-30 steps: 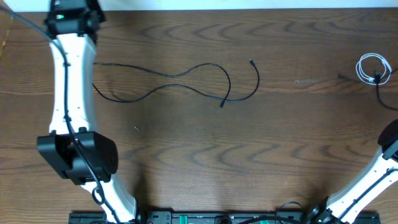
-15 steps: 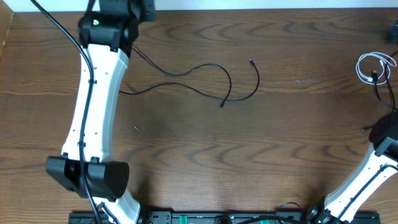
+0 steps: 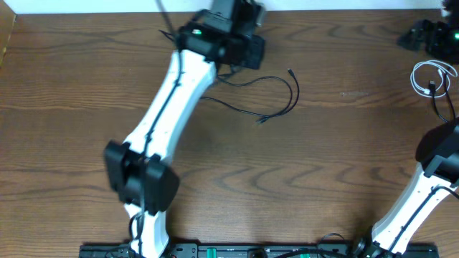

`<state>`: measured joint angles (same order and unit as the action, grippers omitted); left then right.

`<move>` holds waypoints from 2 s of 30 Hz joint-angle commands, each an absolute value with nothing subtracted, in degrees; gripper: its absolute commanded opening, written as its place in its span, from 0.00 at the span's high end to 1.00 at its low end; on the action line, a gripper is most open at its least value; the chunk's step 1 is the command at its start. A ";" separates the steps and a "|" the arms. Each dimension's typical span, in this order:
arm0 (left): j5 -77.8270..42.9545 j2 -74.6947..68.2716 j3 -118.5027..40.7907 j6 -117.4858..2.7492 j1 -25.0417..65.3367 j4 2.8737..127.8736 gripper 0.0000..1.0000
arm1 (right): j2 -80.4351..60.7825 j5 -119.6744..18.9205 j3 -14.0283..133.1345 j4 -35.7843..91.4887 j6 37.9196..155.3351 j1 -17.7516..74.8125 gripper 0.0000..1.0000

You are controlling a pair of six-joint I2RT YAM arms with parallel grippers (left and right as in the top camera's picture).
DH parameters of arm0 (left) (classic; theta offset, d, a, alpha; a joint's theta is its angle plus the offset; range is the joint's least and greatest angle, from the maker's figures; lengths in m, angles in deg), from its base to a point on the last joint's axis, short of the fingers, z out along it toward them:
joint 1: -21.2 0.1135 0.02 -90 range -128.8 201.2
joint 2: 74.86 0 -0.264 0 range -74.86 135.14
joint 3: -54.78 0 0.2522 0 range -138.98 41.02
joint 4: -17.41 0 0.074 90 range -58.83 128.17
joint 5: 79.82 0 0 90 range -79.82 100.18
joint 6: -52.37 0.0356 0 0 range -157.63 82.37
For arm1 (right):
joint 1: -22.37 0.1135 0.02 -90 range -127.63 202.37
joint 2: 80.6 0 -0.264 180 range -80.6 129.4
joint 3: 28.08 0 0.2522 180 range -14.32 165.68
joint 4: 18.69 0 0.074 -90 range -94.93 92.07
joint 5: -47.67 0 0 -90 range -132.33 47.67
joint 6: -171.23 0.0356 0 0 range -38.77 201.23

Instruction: Untangle cables

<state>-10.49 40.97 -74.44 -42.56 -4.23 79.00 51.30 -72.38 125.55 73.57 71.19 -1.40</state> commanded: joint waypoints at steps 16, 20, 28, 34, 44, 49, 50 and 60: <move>-26.05 45.04 -74.07 -47.61 -10.55 75.00 0.07 | 49.05 -75.28 126.56 72.91 69.61 4.54 0.01; -26.00 40.51 -74.07 -47.59 -8.71 75.07 0.06 | 49.07 -72.92 126.56 71.99 70.84 7.67 0.01; -19.56 37.67 -73.96 -47.59 -8.10 79.22 0.05 | 49.07 -67.72 126.56 70.35 75.60 12.72 0.01; 11.92 42.15 -71.42 -47.59 -13.28 85.60 0.05 | 49.07 -67.74 126.56 69.00 75.89 12.48 0.01; 34.30 49.52 -70.07 -47.54 -19.25 85.38 0.04 | 49.07 -68.86 126.56 70.07 77.15 8.72 0.01; 36.38 49.50 -70.09 -44.53 -19.69 83.61 0.04 | 49.07 -68.86 126.56 70.48 77.13 8.70 0.01; 36.24 49.50 -70.09 -44.59 -19.73 83.64 0.04 | 49.07 -68.86 126.56 70.51 77.13 8.80 0.01; 24.64 36.84 -71.34 -49.42 -12.04 84.07 0.04 | 49.37 -68.86 125.13 70.05 73.26 14.47 0.01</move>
<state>29.38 45.39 -69.37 -46.93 -16.58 83.85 51.27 -68.20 125.53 70.31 75.78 11.45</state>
